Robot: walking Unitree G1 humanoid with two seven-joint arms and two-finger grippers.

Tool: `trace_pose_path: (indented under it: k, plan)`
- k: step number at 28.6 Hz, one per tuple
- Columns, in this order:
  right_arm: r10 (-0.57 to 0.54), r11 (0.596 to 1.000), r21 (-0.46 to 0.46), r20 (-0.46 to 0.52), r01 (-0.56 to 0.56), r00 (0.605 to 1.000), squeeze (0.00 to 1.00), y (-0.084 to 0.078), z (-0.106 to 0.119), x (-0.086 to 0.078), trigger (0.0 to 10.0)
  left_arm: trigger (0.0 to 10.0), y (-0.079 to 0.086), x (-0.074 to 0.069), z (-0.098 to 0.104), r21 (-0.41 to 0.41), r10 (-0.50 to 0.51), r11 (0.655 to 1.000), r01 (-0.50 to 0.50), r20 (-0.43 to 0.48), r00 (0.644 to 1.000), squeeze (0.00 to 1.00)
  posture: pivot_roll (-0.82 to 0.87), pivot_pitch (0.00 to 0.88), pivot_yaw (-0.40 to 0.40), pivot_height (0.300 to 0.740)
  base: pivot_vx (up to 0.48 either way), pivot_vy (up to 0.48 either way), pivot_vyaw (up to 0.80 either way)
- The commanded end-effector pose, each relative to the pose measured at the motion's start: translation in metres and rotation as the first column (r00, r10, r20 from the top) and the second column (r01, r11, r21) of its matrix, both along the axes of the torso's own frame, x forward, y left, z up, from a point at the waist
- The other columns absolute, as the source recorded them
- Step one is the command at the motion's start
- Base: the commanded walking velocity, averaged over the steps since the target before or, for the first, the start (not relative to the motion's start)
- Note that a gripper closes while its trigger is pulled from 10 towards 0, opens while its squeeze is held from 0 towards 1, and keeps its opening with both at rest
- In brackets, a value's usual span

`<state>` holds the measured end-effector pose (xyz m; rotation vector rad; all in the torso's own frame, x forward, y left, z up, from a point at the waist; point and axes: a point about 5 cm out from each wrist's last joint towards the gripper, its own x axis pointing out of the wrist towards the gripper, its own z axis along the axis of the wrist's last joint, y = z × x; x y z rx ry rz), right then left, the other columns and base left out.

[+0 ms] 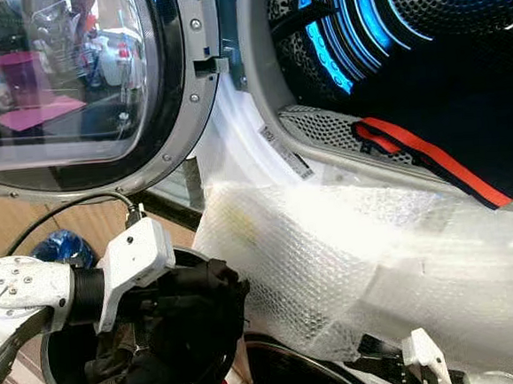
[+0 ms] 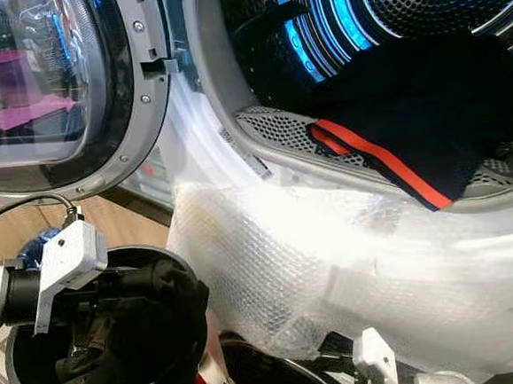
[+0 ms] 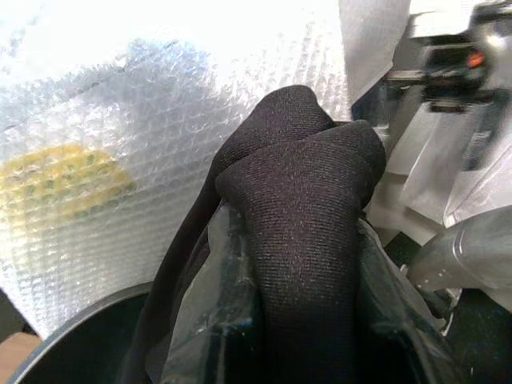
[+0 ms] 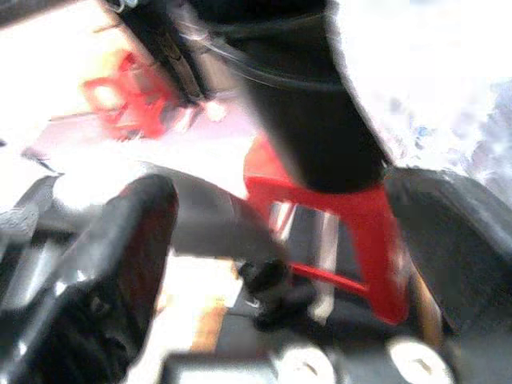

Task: Clothes washing

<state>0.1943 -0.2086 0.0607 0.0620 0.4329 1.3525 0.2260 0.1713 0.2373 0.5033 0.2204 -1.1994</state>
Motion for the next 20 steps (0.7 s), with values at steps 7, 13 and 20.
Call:
trace_pose_path:
  k: [7,13,20]
  plan:
    - [0.162,0.979,0.095,0.169,-0.179,0.972,1.0,0.027,0.069,0.001,10.0,0.0,-0.005,0.003,0.002,-0.001,-0.036,0.999,0.036,0.02,0.999,0.0,0.1,0.016,-0.027,0.74,0.0,0.0,0.0]
    - [0.3,0.944,0.083,0.193,-0.321,0.934,1.0,0.052,0.086,-0.013,10.0,0.0,-0.008,0.003,-0.001,-0.011,-0.047,0.999,0.047,0.009,0.999,0.0,0.1,0.025,-0.034,0.74,0.0,0.0,0.0]
    - [-0.002,0.991,0.133,0.26,-0.033,0.966,1.0,0.081,0.073,0.026,10.0,0.0,-0.012,0.005,-0.003,-0.017,-0.055,0.998,0.055,0.007,0.998,0.0,0.11,0.027,-0.042,0.74,0.0,0.0,0.0]
